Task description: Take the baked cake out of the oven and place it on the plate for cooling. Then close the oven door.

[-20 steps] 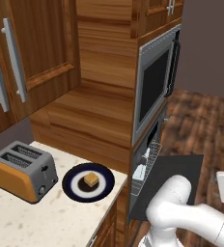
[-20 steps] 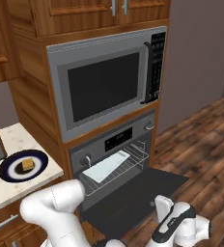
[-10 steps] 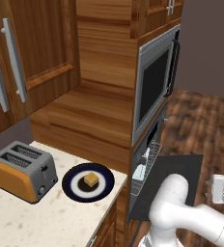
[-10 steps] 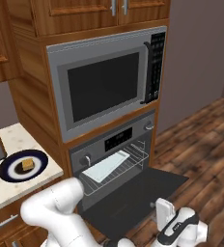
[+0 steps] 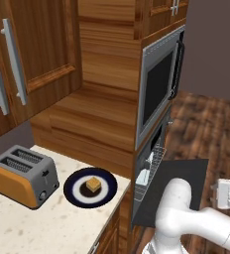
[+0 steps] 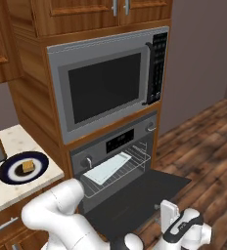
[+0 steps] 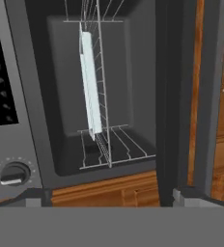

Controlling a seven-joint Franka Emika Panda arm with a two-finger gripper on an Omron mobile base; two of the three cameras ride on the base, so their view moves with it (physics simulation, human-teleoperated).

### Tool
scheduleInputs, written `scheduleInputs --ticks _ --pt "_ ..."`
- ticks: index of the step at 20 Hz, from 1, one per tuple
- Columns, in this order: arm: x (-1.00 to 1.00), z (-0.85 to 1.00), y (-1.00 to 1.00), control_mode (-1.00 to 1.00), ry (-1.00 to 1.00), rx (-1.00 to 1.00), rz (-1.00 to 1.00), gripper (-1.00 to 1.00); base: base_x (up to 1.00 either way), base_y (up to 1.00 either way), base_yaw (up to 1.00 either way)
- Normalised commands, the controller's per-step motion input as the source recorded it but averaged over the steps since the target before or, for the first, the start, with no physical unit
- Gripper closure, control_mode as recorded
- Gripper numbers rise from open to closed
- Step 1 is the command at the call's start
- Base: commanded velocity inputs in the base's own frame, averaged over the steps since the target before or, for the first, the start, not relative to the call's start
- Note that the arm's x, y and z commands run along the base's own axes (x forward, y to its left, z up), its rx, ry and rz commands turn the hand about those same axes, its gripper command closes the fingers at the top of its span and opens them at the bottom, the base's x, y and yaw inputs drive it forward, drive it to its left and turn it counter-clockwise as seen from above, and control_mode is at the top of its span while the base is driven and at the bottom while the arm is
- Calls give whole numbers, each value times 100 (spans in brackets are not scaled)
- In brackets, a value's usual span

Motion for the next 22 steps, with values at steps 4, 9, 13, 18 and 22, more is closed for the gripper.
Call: scheduleInputs --ticks 4,9,13,18,22 --pt "9 -43 -21 -100 0 0 0 -100 0 0 0" --pt "9 -60 -7 -100 0 0 0 -100 0 0 0" --pt "16 -61 0 -100 0 0 0 -100 0 0 0" --pt "26 -46 0 -100 0 0 0 -100 0 0 0" --pt "24 -39 -9 -100 0 2 0 -100 0 0 0"
